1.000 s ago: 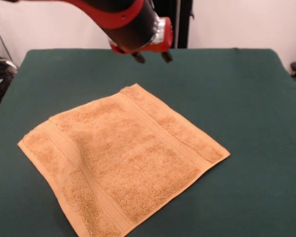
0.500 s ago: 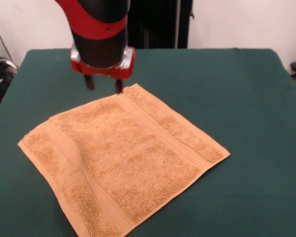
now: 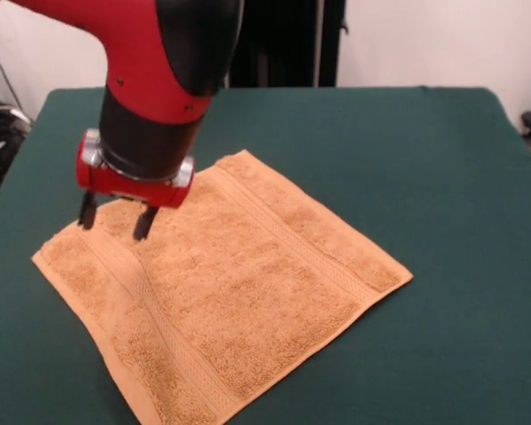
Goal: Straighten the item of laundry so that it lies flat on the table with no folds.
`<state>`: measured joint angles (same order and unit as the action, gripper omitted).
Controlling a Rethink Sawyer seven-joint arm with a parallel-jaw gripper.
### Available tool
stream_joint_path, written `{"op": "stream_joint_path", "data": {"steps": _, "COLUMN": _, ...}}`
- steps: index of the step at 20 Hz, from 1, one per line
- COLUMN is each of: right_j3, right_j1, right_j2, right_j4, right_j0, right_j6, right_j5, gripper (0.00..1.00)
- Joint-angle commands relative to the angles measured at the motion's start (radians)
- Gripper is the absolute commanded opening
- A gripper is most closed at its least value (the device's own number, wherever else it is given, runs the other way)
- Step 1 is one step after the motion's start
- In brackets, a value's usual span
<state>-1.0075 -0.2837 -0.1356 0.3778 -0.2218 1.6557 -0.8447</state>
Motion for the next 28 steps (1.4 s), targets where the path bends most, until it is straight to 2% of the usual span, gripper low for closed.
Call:
{"op": "stream_joint_path", "data": {"steps": 1, "right_j3": 0.060, "right_j1": 0.092, "right_j2": -0.063, "right_j4": 0.120, "right_j0": 0.100, "right_j6": 0.203, "right_j5": 0.130, "gripper": 1.00}}
{"op": "stream_joint_path", "data": {"steps": 4, "right_j3": 0.105, "right_j1": 0.144, "right_j2": -0.074, "right_j4": 0.130, "right_j0": 0.095, "right_j6": 0.218, "right_j5": 0.155, "gripper": 1.00}}
{"op": "stream_joint_path", "data": {"steps": 8, "right_j3": 0.137, "right_j1": 0.198, "right_j2": -0.073, "right_j4": 0.094, "right_j0": 0.073, "right_j6": 0.267, "right_j5": 0.184, "gripper": 1.00}}
{"op": "stream_joint_path", "data": {"steps": 13, "right_j3": 0.139, "right_j1": 0.243, "right_j2": -0.025, "right_j4": -0.018, "right_j0": 0.020, "right_j6": 0.330, "right_j5": 0.171, "gripper": 1.00}}
{"op": "stream_joint_path", "data": {"steps": 20, "right_j3": 0.151, "right_j1": 0.293, "right_j2": 0.008, "right_j4": -0.106, "right_j0": -0.029, "right_j6": 0.286, "right_j5": 0.166, "gripper": 1.00}}
{"op": "stream_joint_path", "data": {"steps": 28, "right_j3": 0.214, "right_j1": 0.375, "right_j2": -0.098, "right_j4": -0.049, "right_j0": 0.003, "right_j6": 0.277, "right_j5": 0.246, "gripper": 1.00}}
